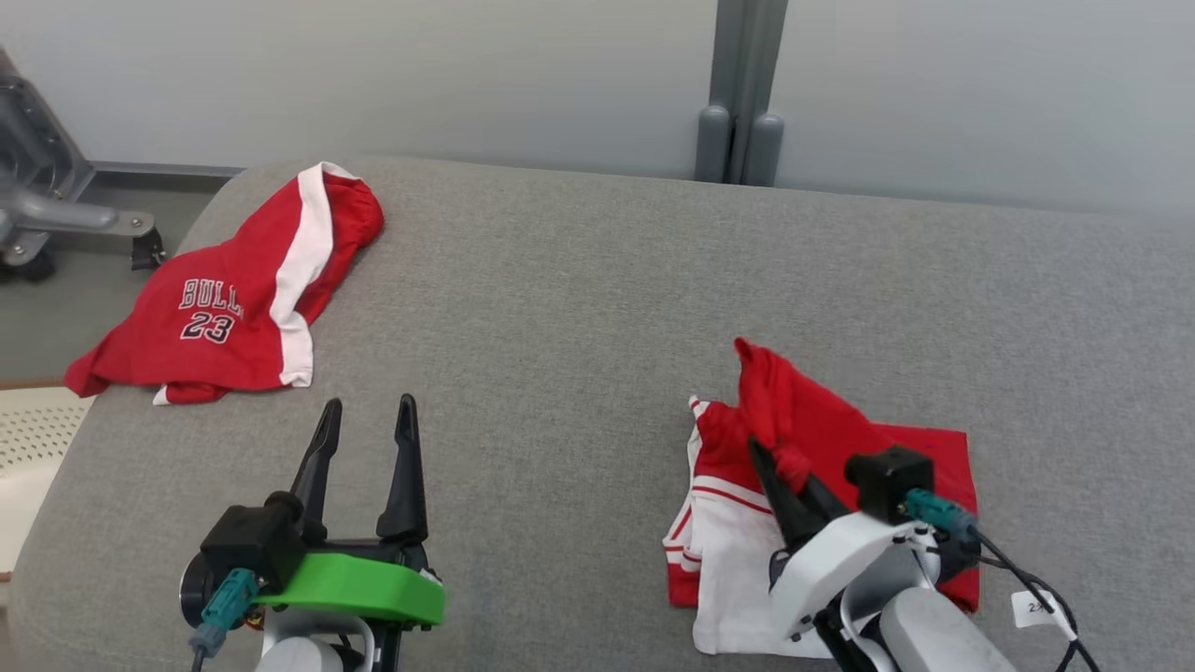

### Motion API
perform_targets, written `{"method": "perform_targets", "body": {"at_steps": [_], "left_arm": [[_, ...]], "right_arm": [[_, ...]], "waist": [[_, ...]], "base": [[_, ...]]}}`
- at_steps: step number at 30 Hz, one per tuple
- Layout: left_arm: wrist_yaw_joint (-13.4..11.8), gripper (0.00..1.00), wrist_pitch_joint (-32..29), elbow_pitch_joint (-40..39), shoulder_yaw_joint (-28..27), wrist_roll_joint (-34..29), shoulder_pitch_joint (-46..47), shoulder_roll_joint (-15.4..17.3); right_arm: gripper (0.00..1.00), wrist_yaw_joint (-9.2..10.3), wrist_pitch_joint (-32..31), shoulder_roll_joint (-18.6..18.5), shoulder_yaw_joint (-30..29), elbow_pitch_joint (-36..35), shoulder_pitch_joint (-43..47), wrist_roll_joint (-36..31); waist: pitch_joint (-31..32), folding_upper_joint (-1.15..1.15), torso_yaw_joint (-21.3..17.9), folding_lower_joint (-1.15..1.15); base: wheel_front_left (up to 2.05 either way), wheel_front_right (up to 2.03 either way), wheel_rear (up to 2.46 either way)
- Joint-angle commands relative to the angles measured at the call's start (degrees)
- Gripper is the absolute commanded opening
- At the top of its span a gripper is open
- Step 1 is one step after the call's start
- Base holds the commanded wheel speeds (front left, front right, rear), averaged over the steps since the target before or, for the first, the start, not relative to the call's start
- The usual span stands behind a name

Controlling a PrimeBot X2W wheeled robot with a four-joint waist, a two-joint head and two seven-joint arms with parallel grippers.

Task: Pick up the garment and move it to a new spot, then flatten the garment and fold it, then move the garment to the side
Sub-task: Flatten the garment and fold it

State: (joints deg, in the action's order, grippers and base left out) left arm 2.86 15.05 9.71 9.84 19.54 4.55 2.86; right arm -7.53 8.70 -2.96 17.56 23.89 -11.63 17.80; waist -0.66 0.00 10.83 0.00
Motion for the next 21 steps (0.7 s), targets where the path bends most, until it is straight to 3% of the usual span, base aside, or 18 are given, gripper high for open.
{"method": "perform_targets", "body": {"at_steps": [1, 13, 15, 21], "left_arm": [[-0.1, 1.0, 0.2, 0.1, -0.1, -0.4, -0.7, 0.1], [0.0, 1.0, 0.2, 0.0, -0.2, 0.0, -1.0, 0.1], [0.1, 1.0, 0.2, 0.1, -0.1, 0.1, -1.1, 0.1], [-0.3, 1.0, 0.2, 0.3, 0.1, 0.4, -0.7, 0.1]], "right_arm": [[0.0, 0.09, 0.6, -0.1, 1.1, 1.4, 0.7, 0.3], [0.0, 0.09, 4.5, 0.0, 5.2, 12.7, -1.4, 4.1], [1.0, 0.09, 5.0, 0.0, 6.4, 13.0, -1.5, 5.8], [1.0, 0.09, 6.0, -0.1, 17.5, 9.5, -2.9, 13.1]], "waist": [[0.0, 0.0, 1.8, 0.0], [-0.8, 0.0, 4.5, 0.0], [-0.9, 0.0, 4.5, 0.0], [-0.7, 0.0, 3.2, 0.0]], "base": [[0.0, 0.0, 0.0], [0.0, 0.0, 0.0], [0.0, 0.0, 0.0], [0.0, 0.0, 0.0]]}}
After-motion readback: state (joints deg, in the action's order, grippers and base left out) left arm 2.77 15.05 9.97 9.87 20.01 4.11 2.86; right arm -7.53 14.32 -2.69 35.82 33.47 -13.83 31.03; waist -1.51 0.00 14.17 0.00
